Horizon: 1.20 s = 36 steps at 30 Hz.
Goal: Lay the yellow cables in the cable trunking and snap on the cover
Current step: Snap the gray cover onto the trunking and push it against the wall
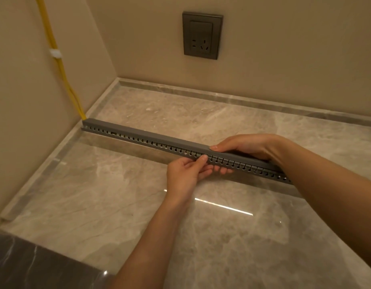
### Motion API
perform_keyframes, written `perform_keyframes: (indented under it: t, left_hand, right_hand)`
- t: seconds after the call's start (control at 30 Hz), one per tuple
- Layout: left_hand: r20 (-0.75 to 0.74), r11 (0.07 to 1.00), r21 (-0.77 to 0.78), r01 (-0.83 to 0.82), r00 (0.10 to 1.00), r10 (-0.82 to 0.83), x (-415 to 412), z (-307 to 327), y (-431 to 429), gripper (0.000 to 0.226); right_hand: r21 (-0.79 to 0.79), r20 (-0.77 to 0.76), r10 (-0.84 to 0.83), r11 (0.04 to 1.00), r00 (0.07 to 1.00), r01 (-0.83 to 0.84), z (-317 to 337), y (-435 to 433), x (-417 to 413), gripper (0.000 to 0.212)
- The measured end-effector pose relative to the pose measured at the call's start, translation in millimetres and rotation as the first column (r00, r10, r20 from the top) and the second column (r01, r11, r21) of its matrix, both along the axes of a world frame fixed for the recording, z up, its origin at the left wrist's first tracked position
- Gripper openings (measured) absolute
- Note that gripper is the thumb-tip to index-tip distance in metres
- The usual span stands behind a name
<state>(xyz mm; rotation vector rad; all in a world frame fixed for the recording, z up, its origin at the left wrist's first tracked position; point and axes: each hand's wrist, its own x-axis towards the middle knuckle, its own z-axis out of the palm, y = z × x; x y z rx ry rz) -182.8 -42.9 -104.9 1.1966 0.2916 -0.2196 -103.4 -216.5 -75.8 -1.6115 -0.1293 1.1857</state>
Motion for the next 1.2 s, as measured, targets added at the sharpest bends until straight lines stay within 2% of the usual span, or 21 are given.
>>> perform_keyframes:
  t: [0.13,0.33,0.57,0.8,0.93,1.2]
  left_hand:
    - [-0.046,0.998,-0.013,-0.054,0.997,0.054,3,3,0,0.009]
    - [-0.108,0.994,-0.035,-0.105,0.989,0.100,0,4,-1,0.010]
    - [-0.073,0.990,-0.054,-0.131,0.989,0.127,-1,3,-5,0.018]
    - [0.010,0.991,-0.058,-0.117,0.993,0.118,-10,0,-11,0.017]
    - [0.004,0.989,-0.032,-0.144,0.990,0.144,-11,3,-13,0.020]
    - [0.006,0.970,0.023,-0.242,0.970,0.242,-9,8,-13,0.010]
  right_hand:
    - [-0.030,0.046,0.048,0.998,0.998,-0.046,4,2,1,0.054]
    - [-0.086,0.096,0.078,0.994,0.992,-0.070,5,5,1,0.050]
    - [-0.057,0.182,0.051,0.998,0.982,-0.042,4,5,-2,0.057]
    - [-0.010,0.159,0.020,1.000,0.987,-0.018,-1,5,-4,0.055]
    - [-0.011,0.144,0.013,1.000,0.990,-0.012,-1,6,-4,0.054]
    - [-0.022,0.126,-0.016,1.000,0.992,0.019,6,16,-3,0.055]
